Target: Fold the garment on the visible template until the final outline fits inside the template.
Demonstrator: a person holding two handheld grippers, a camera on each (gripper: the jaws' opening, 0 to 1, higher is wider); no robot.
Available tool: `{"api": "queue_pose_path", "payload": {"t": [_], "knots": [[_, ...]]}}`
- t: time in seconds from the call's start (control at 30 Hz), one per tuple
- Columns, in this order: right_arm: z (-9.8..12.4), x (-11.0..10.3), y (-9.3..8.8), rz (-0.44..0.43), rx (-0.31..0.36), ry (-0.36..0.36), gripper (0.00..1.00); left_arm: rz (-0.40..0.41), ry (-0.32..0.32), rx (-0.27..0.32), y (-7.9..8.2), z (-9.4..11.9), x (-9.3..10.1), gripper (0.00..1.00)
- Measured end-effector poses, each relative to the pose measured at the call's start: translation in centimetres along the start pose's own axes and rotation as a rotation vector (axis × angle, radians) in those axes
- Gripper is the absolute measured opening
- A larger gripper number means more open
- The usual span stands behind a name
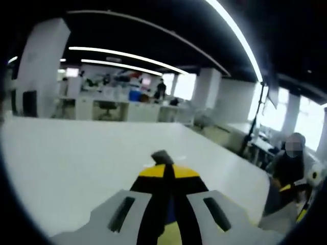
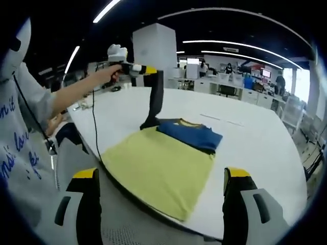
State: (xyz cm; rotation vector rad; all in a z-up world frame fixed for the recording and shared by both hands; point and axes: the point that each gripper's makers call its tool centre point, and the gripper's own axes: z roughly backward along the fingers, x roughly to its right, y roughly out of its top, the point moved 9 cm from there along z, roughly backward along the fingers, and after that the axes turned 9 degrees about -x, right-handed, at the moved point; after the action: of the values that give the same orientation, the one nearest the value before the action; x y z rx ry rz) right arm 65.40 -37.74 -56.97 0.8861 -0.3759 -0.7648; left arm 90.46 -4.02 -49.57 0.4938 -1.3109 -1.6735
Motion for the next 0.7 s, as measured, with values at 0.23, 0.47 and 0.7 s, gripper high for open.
{"api": "queue_pose_path", "payload": {"t": [0.23,0.47,0.7], "knots": [[-0.1,-0.2,0.1,-0.007,0.003,0.014,1.0,-0.011,-0.05,-0.039,-0.5,-3.0,1.7,0.0],[-0.2,-0.2,0.1,-0.004,-0.002,0.027,1.0,0.016,-0.074,-0.081,-2.0,-6.0,2.1,0.0],[0.2,0.3,-0.8,-0.025,-0.018,0.019,1.0,0.052,-0.083,-0.089,-2.4,-7.9,2.4,0.0]]}}
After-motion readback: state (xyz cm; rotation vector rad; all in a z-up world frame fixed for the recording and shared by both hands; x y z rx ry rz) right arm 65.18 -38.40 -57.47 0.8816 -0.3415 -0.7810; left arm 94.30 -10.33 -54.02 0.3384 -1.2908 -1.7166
